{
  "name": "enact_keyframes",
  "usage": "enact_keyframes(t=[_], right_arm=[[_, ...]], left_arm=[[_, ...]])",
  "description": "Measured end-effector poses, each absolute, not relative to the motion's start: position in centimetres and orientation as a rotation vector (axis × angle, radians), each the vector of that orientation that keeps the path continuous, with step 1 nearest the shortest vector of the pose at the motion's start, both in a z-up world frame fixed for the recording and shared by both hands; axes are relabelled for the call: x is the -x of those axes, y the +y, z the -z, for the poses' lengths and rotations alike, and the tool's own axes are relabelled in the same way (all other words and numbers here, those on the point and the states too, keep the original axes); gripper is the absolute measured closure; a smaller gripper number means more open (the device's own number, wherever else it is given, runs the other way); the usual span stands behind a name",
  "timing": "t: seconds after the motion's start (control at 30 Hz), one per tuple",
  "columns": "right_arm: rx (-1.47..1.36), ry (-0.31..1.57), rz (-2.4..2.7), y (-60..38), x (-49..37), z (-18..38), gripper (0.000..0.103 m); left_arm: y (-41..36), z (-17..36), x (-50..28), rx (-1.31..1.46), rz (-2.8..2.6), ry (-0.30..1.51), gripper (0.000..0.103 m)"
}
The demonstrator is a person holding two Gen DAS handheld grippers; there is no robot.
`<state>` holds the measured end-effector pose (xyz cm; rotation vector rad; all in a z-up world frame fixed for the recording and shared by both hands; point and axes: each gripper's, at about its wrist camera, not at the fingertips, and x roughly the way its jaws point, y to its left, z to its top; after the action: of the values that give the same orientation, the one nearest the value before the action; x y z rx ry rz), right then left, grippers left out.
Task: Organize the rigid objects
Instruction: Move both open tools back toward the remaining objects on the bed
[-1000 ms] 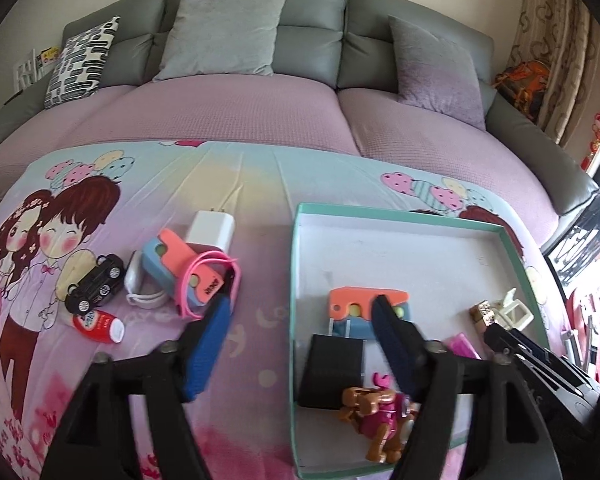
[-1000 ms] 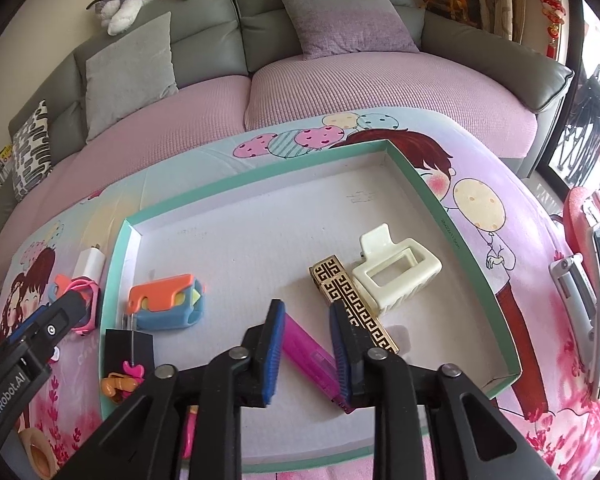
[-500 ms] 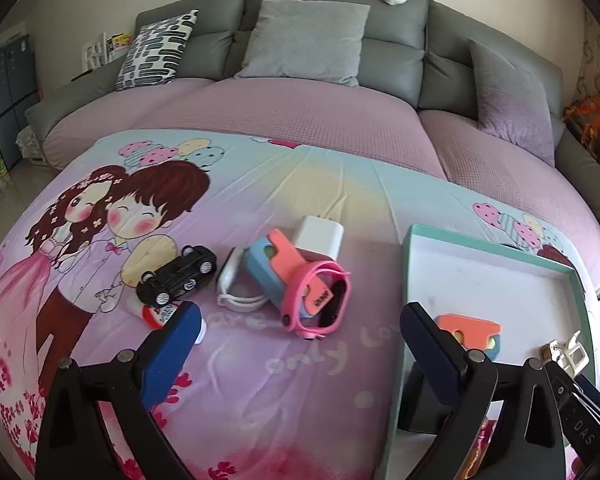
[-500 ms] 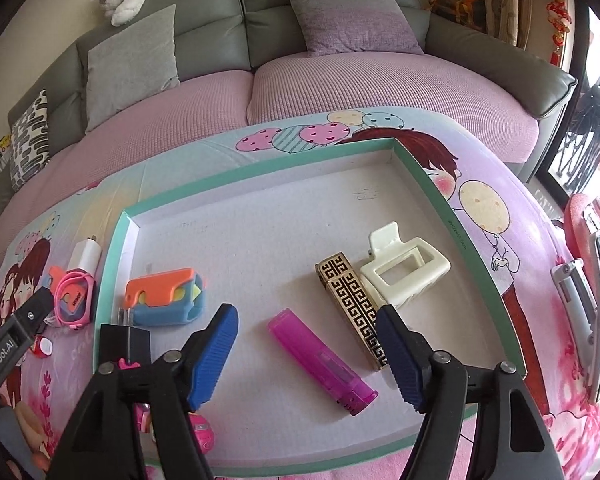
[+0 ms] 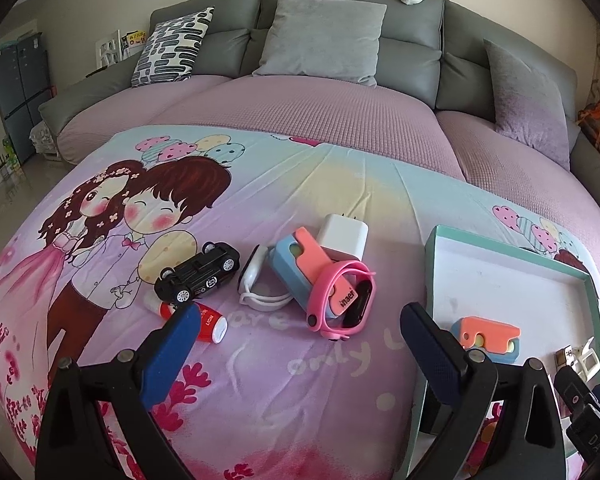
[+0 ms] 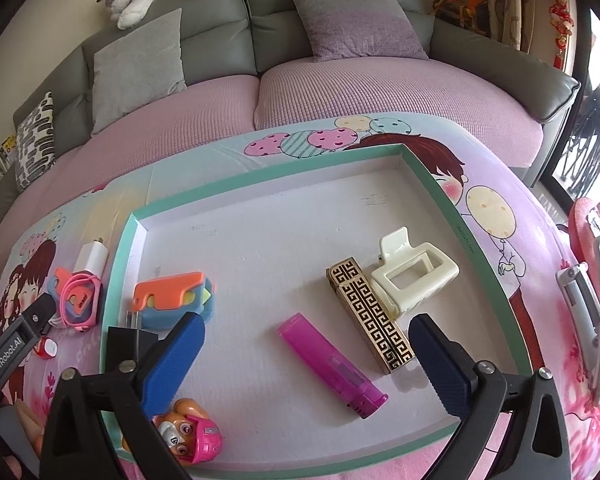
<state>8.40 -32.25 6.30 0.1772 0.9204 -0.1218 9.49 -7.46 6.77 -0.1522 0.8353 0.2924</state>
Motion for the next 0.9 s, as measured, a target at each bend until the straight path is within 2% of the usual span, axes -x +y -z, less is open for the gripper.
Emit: enact_keyframes(t=[0.37, 0.9], right_arm=[[-0.175, 0.872, 0.031, -29.5, -8.5, -7.5, 0.0], [-0.16, 0.857, -0.177, -21.6, -9.0, -7.3, 0.0]], left_arm=[[-6.2, -7.9, -9.1, 0.128, -0.325, 0.81, 0.003], [1.7, -8.6, -7.4, 0.226, -0.466, 0.807, 0.003]])
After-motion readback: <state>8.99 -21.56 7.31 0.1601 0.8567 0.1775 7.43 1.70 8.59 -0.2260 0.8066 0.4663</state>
